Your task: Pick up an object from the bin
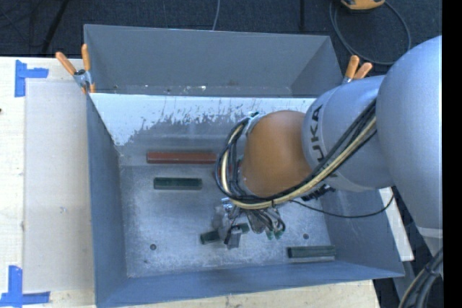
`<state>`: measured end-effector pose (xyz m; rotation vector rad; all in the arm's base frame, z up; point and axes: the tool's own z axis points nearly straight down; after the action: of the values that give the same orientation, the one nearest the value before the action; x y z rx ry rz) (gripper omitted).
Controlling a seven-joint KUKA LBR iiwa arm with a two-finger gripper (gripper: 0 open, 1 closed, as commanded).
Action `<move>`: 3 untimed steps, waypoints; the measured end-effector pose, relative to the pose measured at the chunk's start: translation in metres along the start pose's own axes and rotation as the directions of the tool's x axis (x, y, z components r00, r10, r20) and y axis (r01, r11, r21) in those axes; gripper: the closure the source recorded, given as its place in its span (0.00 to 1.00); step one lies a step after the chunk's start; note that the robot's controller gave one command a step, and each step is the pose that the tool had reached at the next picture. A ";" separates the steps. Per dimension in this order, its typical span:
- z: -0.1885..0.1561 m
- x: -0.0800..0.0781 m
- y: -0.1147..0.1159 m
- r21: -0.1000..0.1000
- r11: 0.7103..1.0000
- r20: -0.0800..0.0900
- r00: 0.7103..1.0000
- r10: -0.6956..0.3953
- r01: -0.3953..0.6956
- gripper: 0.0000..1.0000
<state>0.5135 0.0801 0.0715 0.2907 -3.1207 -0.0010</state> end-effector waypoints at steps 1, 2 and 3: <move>0.001 -0.001 -0.001 0.000 1.000 0.008 1.000 0.002 -0.002 0.00; 0.000 -0.001 -0.001 0.000 1.000 0.006 1.000 0.003 -0.003 1.00; 0.000 -0.001 -0.001 0.000 1.000 0.006 1.000 0.003 -0.003 1.00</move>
Offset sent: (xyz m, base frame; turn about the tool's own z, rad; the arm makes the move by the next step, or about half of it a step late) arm 0.0000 0.0000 0.0000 0.0000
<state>0.5149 0.0796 0.0718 0.2866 -3.1273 -0.0016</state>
